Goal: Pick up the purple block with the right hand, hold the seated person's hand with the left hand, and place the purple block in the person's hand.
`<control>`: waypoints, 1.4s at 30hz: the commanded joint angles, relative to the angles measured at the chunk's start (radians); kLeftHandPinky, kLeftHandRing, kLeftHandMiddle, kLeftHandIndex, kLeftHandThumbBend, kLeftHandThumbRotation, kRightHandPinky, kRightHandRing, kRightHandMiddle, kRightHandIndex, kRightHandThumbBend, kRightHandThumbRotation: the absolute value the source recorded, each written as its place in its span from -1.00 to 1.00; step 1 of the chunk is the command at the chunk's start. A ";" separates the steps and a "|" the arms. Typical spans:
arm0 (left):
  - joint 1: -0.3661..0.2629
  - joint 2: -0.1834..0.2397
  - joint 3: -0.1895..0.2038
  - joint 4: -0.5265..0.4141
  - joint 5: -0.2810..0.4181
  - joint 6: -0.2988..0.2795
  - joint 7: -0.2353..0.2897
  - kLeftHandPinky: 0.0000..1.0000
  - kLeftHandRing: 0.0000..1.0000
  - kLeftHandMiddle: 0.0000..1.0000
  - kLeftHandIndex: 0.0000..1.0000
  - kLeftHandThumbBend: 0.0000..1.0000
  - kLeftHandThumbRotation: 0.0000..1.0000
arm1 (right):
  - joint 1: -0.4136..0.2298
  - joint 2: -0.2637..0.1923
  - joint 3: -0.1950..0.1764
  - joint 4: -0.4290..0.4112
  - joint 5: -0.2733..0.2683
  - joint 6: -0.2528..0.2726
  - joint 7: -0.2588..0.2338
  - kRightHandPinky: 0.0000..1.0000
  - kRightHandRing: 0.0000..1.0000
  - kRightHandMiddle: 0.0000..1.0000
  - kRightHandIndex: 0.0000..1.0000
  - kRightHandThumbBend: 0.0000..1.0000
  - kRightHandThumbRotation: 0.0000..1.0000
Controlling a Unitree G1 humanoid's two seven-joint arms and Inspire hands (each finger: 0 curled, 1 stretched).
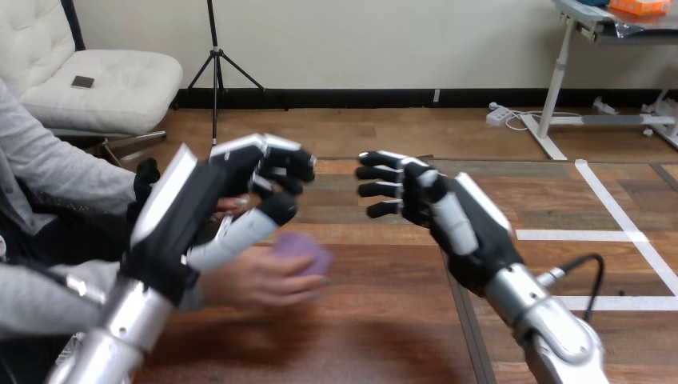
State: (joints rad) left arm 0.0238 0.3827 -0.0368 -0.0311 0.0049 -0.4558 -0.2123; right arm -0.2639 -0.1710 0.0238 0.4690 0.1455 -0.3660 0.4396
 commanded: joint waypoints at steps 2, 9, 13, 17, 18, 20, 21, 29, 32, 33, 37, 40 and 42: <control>0.030 -0.047 0.017 0.028 -0.068 -0.060 -0.020 0.11 0.36 0.39 0.33 0.86 0.90 | 0.044 -0.012 -0.035 -0.145 0.067 0.051 0.022 0.49 0.63 0.66 0.67 1.00 1.00; 0.113 -0.084 0.016 0.012 -0.151 -0.046 -0.061 0.38 0.53 0.51 0.40 0.75 0.96 | 0.124 -0.016 -0.052 -0.227 0.108 0.087 0.043 0.56 0.66 0.69 0.70 1.00 1.00; 0.163 -0.108 0.016 -0.001 -0.206 -0.031 -0.083 0.52 0.61 0.55 0.43 0.67 0.99 | 0.184 -0.019 -0.063 -0.290 0.129 0.119 0.044 0.58 0.67 0.70 0.72 1.00 1.00; 0.200 -0.116 0.019 -0.007 -0.233 -0.023 -0.102 0.61 0.66 0.59 0.46 0.63 1.00 | 0.236 -0.018 -0.072 -0.341 0.143 0.137 0.035 0.60 0.67 0.69 0.72 1.00 1.00; 0.205 -0.117 0.020 -0.007 -0.236 -0.023 -0.106 0.63 0.67 0.60 0.47 0.62 1.00 | 0.244 -0.018 -0.074 -0.350 0.146 0.141 0.033 0.60 0.67 0.69 0.72 1.00 1.00; 0.219 -0.127 0.024 -0.003 -0.262 -0.028 -0.119 0.68 0.70 0.62 0.50 0.54 1.00 | 0.273 -0.015 -0.079 -0.369 0.159 0.136 0.035 0.62 0.68 0.70 0.73 1.00 1.00; 0.223 -0.130 0.026 -0.002 -0.268 -0.028 -0.124 0.70 0.71 0.62 0.51 0.52 1.00 | 0.280 -0.014 -0.081 -0.375 0.164 0.135 0.036 0.63 0.68 0.70 0.73 1.00 1.00; 0.268 -0.192 0.037 -0.016 -0.338 -0.027 -0.121 0.77 0.70 0.62 0.55 0.35 1.00 | 0.371 0.008 -0.091 -0.432 0.212 0.114 0.045 0.67 0.73 0.74 0.78 0.95 1.00; 0.283 -0.213 0.039 -0.028 -0.355 -0.021 -0.116 0.78 0.70 0.63 0.57 0.32 1.00 | 0.401 0.016 -0.091 -0.454 0.227 0.114 0.045 0.68 0.74 0.75 0.78 0.94 1.00; 0.286 -0.217 0.039 -0.031 -0.358 -0.020 -0.115 0.79 0.70 0.63 0.57 0.31 1.00 | 0.407 0.018 -0.091 -0.458 0.230 0.114 0.045 0.69 0.74 0.75 0.79 0.95 1.00; 0.306 -0.246 0.037 -0.049 -0.370 -0.015 -0.103 0.81 0.71 0.65 0.59 0.27 1.00 | 0.448 0.030 -0.090 -0.489 0.258 0.126 0.043 0.68 0.73 0.75 0.78 0.96 1.00; 0.316 -0.258 0.035 -0.059 -0.375 -0.010 -0.101 0.89 0.74 0.68 0.61 0.23 1.00 | 0.468 0.041 -0.091 -0.501 0.281 0.133 0.046 0.68 0.73 0.75 0.76 0.97 1.00; 0.320 -0.264 0.035 -0.063 -0.375 -0.007 -0.101 0.92 0.75 0.70 0.63 0.21 1.00 | 0.476 0.047 -0.092 -0.502 0.292 0.134 0.046 0.67 0.73 0.74 0.74 0.98 1.00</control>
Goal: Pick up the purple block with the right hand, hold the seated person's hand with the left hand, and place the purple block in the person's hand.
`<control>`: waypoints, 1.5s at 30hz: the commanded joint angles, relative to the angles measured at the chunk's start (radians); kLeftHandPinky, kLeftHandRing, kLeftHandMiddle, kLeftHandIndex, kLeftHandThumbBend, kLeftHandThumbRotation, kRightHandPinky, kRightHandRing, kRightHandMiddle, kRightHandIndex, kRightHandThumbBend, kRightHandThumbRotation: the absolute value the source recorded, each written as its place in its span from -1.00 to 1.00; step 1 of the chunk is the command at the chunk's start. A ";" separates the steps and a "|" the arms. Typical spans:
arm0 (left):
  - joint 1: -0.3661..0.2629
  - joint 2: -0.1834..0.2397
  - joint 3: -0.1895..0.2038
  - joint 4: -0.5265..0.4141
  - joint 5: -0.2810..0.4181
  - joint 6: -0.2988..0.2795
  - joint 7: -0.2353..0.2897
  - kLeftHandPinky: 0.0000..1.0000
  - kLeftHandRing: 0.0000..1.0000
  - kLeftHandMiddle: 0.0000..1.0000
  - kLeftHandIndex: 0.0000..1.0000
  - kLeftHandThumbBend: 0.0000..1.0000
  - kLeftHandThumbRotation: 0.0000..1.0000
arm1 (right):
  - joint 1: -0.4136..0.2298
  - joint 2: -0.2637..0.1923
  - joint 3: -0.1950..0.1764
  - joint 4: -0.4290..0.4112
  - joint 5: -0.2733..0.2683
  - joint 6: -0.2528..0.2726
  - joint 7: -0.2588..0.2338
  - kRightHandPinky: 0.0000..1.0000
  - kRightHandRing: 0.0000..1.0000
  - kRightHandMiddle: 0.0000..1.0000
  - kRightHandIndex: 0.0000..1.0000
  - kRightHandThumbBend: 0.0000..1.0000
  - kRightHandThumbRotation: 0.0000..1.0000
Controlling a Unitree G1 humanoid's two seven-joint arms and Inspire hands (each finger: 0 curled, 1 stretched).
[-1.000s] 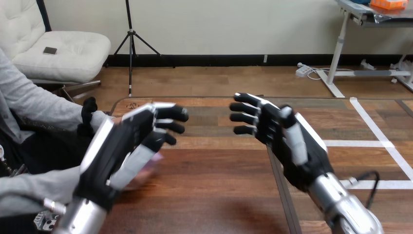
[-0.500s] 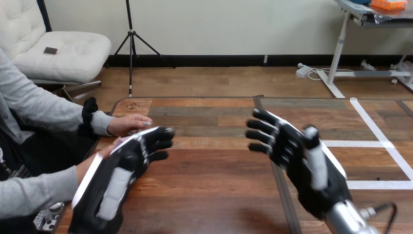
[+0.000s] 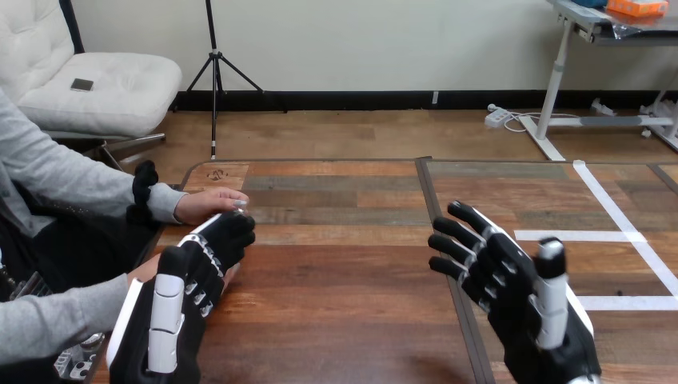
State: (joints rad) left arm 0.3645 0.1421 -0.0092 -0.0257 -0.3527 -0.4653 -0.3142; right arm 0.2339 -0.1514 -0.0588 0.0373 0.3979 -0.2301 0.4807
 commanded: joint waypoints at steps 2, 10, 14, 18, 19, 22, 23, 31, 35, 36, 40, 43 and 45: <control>-0.019 -0.027 0.007 -0.066 -0.016 0.000 -0.006 0.94 0.75 0.72 0.64 0.20 1.00 | -0.016 0.038 -0.011 -0.065 0.048 -0.008 0.004 0.66 0.72 0.74 0.73 0.99 1.00; -0.021 -0.037 0.004 -0.062 -0.004 0.001 -0.008 0.97 0.75 0.75 0.69 0.15 1.00 | 0.005 0.063 -0.008 -0.070 0.047 -0.006 -0.017 0.63 0.72 0.72 0.71 1.00 1.00; -0.027 -0.041 0.003 -0.054 0.001 -0.001 -0.009 0.94 0.73 0.74 0.69 0.15 1.00 | 0.009 0.071 -0.005 -0.068 0.047 -0.008 -0.020 0.65 0.75 0.75 0.73 1.00 1.00; -0.028 -0.042 0.000 -0.056 0.008 0.002 -0.007 0.93 0.72 0.73 0.69 0.15 1.00 | 0.012 0.075 -0.002 -0.069 0.039 -0.008 -0.025 0.68 0.77 0.77 0.76 0.99 1.00; -0.029 -0.043 -0.001 -0.056 0.007 0.002 -0.008 0.92 0.71 0.73 0.69 0.15 1.00 | 0.012 0.077 -0.001 -0.068 0.037 -0.008 -0.026 0.69 0.78 0.78 0.77 0.99 1.00; -0.033 -0.044 -0.002 -0.052 0.000 -0.001 -0.015 0.91 0.71 0.73 0.68 0.15 1.00 | 0.013 0.081 0.001 -0.068 0.029 -0.009 -0.029 0.73 0.80 0.80 0.80 0.98 1.00; -0.034 -0.044 -0.002 -0.050 -0.001 -0.002 -0.017 0.91 0.71 0.73 0.68 0.15 1.00 | 0.013 0.081 0.001 -0.068 0.028 -0.008 -0.030 0.73 0.80 0.80 0.81 0.98 1.00; -0.038 -0.045 -0.003 -0.058 0.009 0.003 -0.007 0.88 0.70 0.72 0.70 0.14 1.00 | 0.008 0.080 0.004 -0.066 0.013 -0.007 -0.035 0.76 0.81 0.81 0.83 0.96 1.00; -0.037 -0.042 -0.003 -0.066 0.012 0.011 -0.004 0.87 0.70 0.72 0.71 0.14 1.00 | 0.006 0.081 0.005 -0.067 0.009 -0.005 -0.040 0.76 0.81 0.82 0.84 0.95 1.00; -0.037 -0.041 -0.004 -0.069 0.013 0.013 -0.003 0.86 0.70 0.72 0.71 0.15 1.00 | 0.007 0.082 0.005 -0.067 0.008 -0.004 -0.041 0.76 0.81 0.82 0.84 0.95 1.00; -0.037 -0.041 -0.005 -0.071 0.010 0.017 -0.005 0.86 0.70 0.72 0.71 0.14 1.00 | 0.006 0.083 0.006 -0.067 0.008 -0.003 -0.043 0.75 0.82 0.82 0.85 0.92 1.00; -0.039 -0.040 -0.006 -0.073 -0.001 0.024 -0.012 0.87 0.72 0.73 0.72 0.14 1.00 | 0.004 0.084 0.006 -0.065 0.010 -0.002 -0.044 0.74 0.82 0.82 0.87 0.90 1.00; -0.039 -0.040 -0.007 -0.074 -0.005 0.027 -0.016 0.88 0.73 0.74 0.72 0.14 1.00 | 0.003 0.085 0.005 -0.065 0.010 -0.002 -0.044 0.74 0.83 0.83 0.88 0.89 1.00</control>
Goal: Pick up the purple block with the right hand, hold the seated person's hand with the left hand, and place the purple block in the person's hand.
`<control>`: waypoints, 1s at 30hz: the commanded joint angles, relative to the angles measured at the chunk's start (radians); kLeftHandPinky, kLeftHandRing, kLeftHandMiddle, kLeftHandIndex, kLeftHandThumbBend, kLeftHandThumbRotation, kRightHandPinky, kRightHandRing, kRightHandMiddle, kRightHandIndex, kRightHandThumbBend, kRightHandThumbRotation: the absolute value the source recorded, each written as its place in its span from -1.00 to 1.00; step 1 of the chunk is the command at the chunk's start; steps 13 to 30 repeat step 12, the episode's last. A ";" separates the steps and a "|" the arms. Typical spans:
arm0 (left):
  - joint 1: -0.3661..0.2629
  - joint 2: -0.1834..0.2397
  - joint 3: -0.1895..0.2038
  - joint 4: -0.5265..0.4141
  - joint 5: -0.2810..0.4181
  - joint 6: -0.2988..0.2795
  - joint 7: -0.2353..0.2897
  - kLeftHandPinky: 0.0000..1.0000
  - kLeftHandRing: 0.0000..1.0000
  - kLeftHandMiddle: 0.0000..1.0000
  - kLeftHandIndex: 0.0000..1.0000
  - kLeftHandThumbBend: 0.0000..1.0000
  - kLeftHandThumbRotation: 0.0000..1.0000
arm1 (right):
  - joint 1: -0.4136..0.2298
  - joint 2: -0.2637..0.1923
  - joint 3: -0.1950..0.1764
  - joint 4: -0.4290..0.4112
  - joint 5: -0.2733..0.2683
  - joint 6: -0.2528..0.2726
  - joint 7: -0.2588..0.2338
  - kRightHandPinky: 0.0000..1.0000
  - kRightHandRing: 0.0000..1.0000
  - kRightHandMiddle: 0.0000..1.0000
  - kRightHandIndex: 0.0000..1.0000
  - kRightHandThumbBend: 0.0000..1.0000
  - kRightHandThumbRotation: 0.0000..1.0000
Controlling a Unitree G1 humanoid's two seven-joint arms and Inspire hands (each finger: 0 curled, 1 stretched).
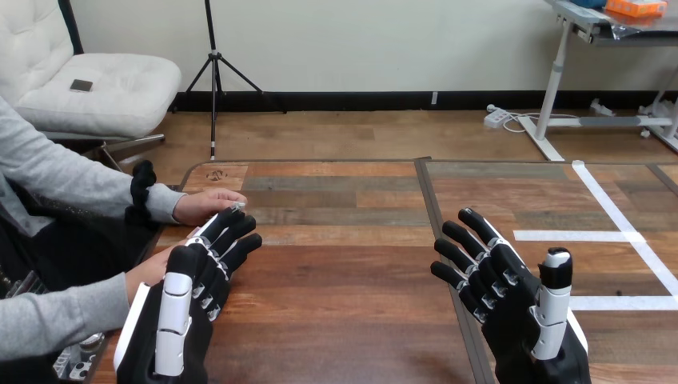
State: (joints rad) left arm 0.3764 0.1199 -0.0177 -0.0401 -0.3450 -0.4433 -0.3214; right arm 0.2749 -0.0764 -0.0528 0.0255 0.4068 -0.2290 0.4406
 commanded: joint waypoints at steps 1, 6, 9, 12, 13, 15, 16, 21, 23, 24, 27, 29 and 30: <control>-0.051 -0.017 0.001 -0.061 -0.016 0.008 -0.012 0.88 0.73 0.74 0.72 0.14 1.00 | -0.038 0.011 -0.001 -0.052 0.003 -0.003 -0.004 0.74 0.83 0.83 0.88 0.89 1.00; -0.052 -0.018 -0.004 -0.065 -0.030 0.025 -0.024 0.91 0.76 0.75 0.73 0.14 1.00 | -0.043 0.016 -0.003 -0.045 0.009 -0.003 -0.003 0.78 0.84 0.82 0.94 0.86 1.00; -0.051 -0.020 -0.005 -0.068 -0.030 0.032 -0.026 0.91 0.77 0.76 0.73 0.14 1.00 | -0.045 0.017 -0.003 -0.042 0.009 -0.005 -0.003 0.80 0.86 0.83 0.96 0.85 1.00; -0.052 -0.027 -0.008 -0.061 -0.013 0.022 -0.022 0.91 0.77 0.76 0.74 0.13 1.00 | -0.049 0.014 -0.003 -0.037 0.006 -0.007 0.001 0.83 0.87 0.83 0.97 0.84 1.00; -0.052 -0.027 -0.008 -0.061 -0.013 0.022 -0.022 0.91 0.77 0.76 0.74 0.13 1.00 | -0.049 0.014 -0.003 -0.037 0.006 -0.007 0.001 0.83 0.87 0.83 0.97 0.84 1.00; -0.052 -0.027 -0.008 -0.061 -0.013 0.022 -0.022 0.91 0.77 0.76 0.74 0.13 1.00 | -0.049 0.014 -0.003 -0.037 0.006 -0.007 0.001 0.83 0.87 0.83 0.97 0.84 1.00; -0.052 -0.027 -0.008 -0.061 -0.013 0.022 -0.022 0.91 0.77 0.76 0.74 0.13 1.00 | -0.049 0.014 -0.003 -0.037 0.006 -0.007 0.001 0.83 0.87 0.83 0.97 0.84 1.00; -0.052 -0.027 -0.008 -0.061 -0.013 0.022 -0.022 0.91 0.77 0.76 0.74 0.13 1.00 | -0.049 0.014 -0.003 -0.037 0.006 -0.007 0.001 0.83 0.87 0.83 0.97 0.84 1.00; -0.052 -0.027 -0.008 -0.061 -0.013 0.022 -0.022 0.91 0.77 0.76 0.74 0.13 1.00 | -0.049 0.014 -0.003 -0.037 0.006 -0.007 0.001 0.83 0.87 0.83 0.97 0.84 1.00; -0.052 -0.027 -0.008 -0.061 -0.013 0.022 -0.022 0.91 0.77 0.76 0.74 0.13 1.00 | -0.049 0.014 -0.003 -0.037 0.006 -0.007 0.001 0.83 0.87 0.83 0.97 0.84 1.00; -0.052 -0.027 -0.008 -0.061 -0.013 0.022 -0.022 0.91 0.77 0.76 0.74 0.13 1.00 | -0.049 0.014 -0.003 -0.037 0.006 -0.007 0.001 0.83 0.87 0.83 0.97 0.84 1.00; -0.052 -0.027 -0.008 -0.061 -0.013 0.022 -0.022 0.91 0.77 0.76 0.74 0.13 1.00 | -0.049 0.014 -0.003 -0.037 0.006 -0.007 0.001 0.83 0.87 0.83 0.97 0.84 1.00; -0.052 -0.027 -0.008 -0.061 -0.013 0.022 -0.022 0.91 0.77 0.76 0.74 0.13 1.00 | -0.049 0.014 -0.003 -0.037 0.006 -0.007 0.001 0.83 0.87 0.83 0.97 0.84 1.00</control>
